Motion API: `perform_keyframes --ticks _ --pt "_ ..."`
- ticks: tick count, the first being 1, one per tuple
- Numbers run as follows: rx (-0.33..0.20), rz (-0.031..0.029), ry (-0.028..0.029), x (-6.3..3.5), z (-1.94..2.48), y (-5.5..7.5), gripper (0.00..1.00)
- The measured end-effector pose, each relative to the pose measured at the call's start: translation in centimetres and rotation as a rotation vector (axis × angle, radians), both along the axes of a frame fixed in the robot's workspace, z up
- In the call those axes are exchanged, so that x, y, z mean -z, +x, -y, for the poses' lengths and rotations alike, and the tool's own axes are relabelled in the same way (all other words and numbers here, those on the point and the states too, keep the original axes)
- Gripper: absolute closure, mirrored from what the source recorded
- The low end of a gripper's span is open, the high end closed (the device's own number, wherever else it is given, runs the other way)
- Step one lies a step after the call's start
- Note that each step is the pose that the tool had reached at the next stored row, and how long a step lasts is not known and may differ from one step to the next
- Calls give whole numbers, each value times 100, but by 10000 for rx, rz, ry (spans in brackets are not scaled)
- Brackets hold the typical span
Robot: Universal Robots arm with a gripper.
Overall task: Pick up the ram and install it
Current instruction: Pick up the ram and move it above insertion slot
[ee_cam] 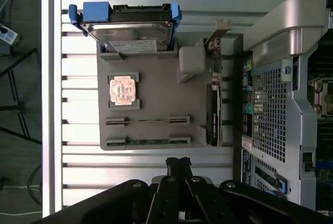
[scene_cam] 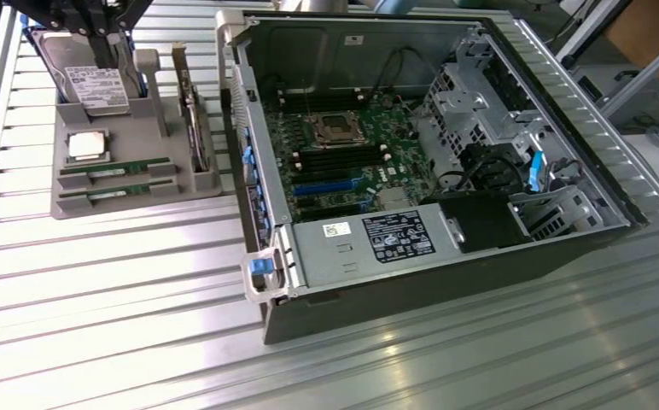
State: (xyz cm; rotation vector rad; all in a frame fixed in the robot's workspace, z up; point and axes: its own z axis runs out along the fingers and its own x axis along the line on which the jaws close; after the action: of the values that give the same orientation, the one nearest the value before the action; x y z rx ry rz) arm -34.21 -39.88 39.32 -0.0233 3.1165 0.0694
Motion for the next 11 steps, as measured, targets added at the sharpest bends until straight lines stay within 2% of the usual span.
perform_keyframes --ticks 3,6,11 --pt "-269 0 0 0 0 0 89" --pt "-811 0 0 0 0 0 89" --pt "-1292 0 0 0 0 0 89"
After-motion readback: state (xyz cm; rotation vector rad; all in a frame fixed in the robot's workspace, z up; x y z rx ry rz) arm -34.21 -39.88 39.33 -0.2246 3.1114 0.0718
